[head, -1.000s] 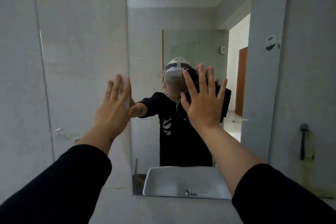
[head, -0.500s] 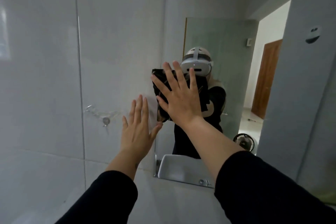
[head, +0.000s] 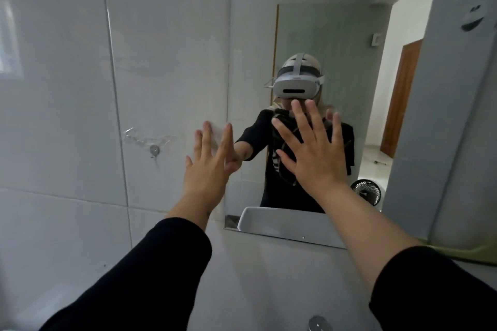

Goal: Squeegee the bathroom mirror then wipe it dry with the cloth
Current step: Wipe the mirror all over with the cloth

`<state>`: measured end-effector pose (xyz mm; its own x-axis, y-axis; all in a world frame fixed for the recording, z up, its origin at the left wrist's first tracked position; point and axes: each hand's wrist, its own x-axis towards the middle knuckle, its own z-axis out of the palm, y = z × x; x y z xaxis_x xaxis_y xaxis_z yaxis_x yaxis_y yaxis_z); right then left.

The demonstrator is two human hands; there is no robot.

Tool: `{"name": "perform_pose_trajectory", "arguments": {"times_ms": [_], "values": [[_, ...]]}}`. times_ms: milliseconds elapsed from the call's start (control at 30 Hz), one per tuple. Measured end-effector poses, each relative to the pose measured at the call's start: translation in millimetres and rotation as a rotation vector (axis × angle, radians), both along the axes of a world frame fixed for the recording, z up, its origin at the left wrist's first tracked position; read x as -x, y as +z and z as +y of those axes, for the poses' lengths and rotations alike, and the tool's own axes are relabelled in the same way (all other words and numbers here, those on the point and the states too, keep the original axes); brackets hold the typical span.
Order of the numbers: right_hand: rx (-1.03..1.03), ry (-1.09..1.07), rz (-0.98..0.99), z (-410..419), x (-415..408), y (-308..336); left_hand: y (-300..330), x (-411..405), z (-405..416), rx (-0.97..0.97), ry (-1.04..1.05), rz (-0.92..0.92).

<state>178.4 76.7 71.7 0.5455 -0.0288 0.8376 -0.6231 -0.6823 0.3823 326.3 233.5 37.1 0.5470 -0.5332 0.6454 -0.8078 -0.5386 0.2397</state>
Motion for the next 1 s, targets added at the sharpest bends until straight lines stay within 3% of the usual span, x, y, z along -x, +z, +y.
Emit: {"name": "perform_pose_trajectory", "arguments": {"times_ms": [433,667,1000], "values": [[-0.259,-0.125,-0.396,-82,105,-20,-8,-14,-9,0.097,-0.008,-0.036],[-0.306,-0.117,-0.558,-98,124,-61,-5,0,-6,0.097,-0.019,-0.024],[-0.211,-0.079,-0.457,-59,69,-91,-9,-5,-8,0.099,0.004,-0.057]]}}
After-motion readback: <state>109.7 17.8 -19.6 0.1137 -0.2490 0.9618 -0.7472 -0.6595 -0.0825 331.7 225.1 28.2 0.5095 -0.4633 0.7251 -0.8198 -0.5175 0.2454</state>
